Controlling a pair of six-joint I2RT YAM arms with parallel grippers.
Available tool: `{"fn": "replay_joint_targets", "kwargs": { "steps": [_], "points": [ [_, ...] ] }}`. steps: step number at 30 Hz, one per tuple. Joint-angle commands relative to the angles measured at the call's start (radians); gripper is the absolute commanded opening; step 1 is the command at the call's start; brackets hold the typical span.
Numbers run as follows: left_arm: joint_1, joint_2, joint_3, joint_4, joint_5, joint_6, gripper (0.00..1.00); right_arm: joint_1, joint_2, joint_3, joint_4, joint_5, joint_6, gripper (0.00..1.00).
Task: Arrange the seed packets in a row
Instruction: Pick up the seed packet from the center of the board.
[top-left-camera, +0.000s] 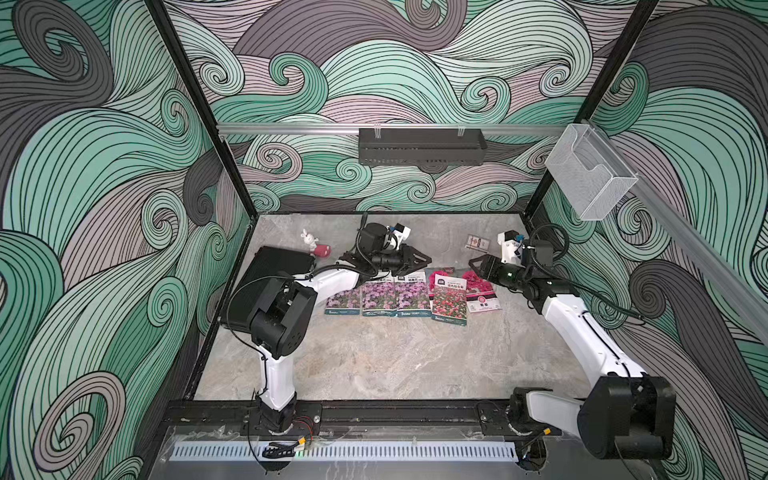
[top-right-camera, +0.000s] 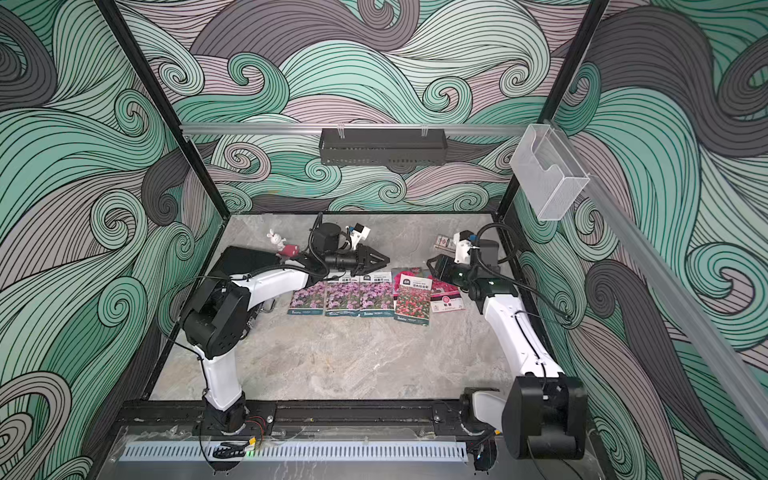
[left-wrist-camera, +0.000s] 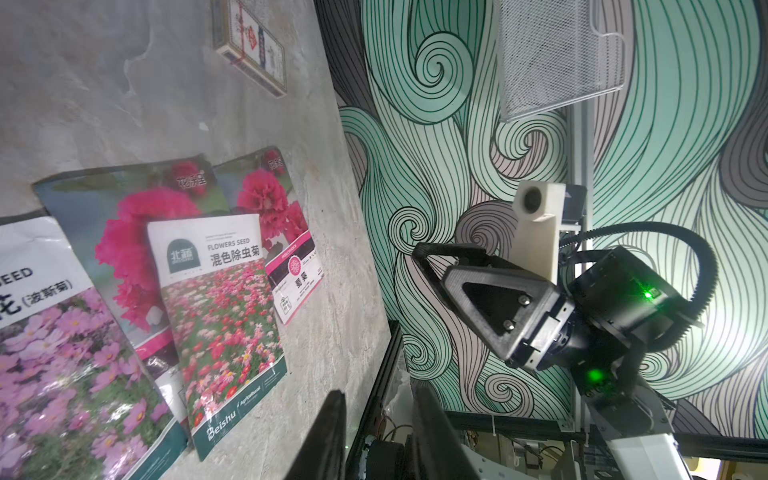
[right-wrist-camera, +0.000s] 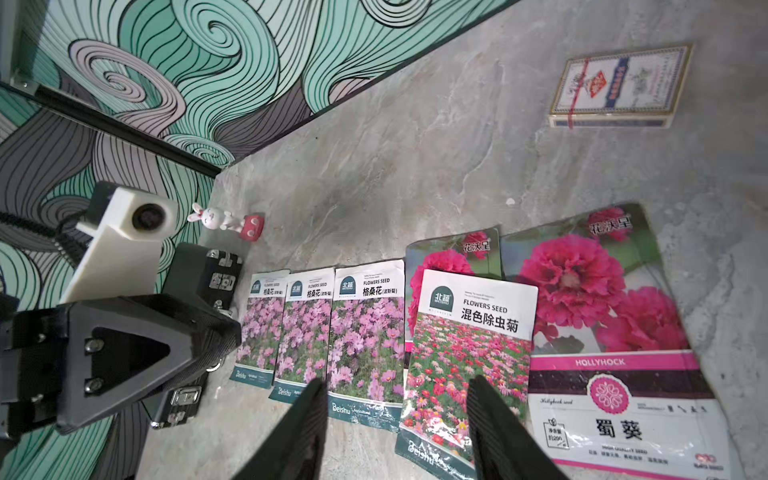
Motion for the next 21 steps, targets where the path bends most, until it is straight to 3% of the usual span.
{"fn": "replay_joint_targets", "kwargs": {
  "steps": [1,8,12,21],
  "points": [
    [-0.011,-0.018,0.025,-0.094,-0.04,0.084,0.29,-0.014,0.013,-0.025,-0.056,0.02,-0.021,0.61],
    [-0.076,0.056,0.18,-0.463,-0.21,0.339,0.32,-0.014,0.014,-0.111,-0.112,0.007,0.038,0.64],
    [-0.095,0.132,0.261,-0.583,-0.308,0.415,0.35,-0.014,-0.006,-0.17,-0.049,-0.023,0.081,0.65],
    [-0.107,0.297,0.318,-0.572,-0.356,0.499,0.38,-0.012,0.073,-0.201,0.05,-0.055,0.099,0.66]
  ]
}}
